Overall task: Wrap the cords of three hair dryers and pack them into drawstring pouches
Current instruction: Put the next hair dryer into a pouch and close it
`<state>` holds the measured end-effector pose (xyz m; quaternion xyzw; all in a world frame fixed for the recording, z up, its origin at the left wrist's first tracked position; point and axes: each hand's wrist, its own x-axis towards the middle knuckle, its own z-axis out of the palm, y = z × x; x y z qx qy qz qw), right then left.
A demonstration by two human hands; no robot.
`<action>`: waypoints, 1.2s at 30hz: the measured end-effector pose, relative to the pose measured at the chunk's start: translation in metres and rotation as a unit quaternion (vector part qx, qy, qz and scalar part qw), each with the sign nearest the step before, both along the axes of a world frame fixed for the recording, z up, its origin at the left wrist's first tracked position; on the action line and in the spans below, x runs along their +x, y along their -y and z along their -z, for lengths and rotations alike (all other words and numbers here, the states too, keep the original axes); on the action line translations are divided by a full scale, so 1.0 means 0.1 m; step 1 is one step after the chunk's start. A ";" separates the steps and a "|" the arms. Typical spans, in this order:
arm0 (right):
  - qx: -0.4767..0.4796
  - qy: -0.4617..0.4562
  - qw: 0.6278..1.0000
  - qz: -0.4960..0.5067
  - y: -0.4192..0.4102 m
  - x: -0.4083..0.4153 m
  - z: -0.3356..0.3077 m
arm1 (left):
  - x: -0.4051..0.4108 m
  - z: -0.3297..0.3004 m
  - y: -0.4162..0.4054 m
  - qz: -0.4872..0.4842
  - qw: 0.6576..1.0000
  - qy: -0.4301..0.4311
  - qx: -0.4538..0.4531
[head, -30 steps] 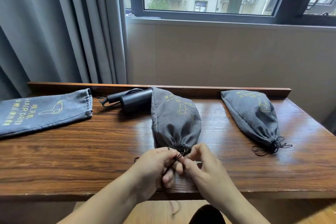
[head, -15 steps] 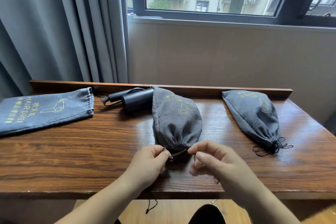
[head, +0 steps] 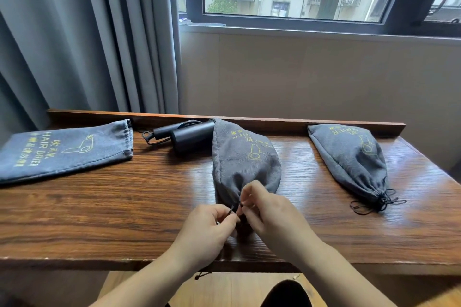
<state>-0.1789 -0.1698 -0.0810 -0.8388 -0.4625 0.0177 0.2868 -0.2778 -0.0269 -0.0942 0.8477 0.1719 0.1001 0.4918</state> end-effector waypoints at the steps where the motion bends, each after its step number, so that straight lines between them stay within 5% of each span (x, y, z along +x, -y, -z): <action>1: -0.011 0.017 1.000 -0.003 0.00 0.01 0.00 | -0.01 0.00 -0.01 -0.001 1.000 0.001 -0.006; 8: -0.108 0.098 0.989 -0.032 0.00 -0.01 -0.08 | 0.00 -0.04 0.04 -0.005 0.999 0.034 -0.020; 15: -0.112 0.083 0.989 -0.048 0.04 0.02 -0.14 | 0.01 -0.06 0.04 0.010 0.996 0.031 -0.085; 21: -0.026 -0.055 0.996 -0.058 0.14 0.09 -0.19 | 0.03 -0.12 0.04 -0.001 0.983 0.006 -0.184; 27: 0.206 -0.038 0.976 0.061 0.26 0.13 -0.03 | 0.06 -0.14 0.03 -0.016 0.958 0.000 -0.285; 30: 0.193 -0.108 0.955 0.199 0.34 0.11 0.08 | 0.07 -0.15 0.02 -0.015 0.949 -0.001 -0.316; 33: 0.110 -0.243 0.947 0.181 0.35 -0.05 0.14 | 0.09 -0.15 0.03 -0.008 0.944 0.005 -0.330; 36: 0.135 -0.306 0.930 0.151 0.27 -0.21 0.17 | 0.10 -0.15 0.04 0.001 0.941 0.007 -0.338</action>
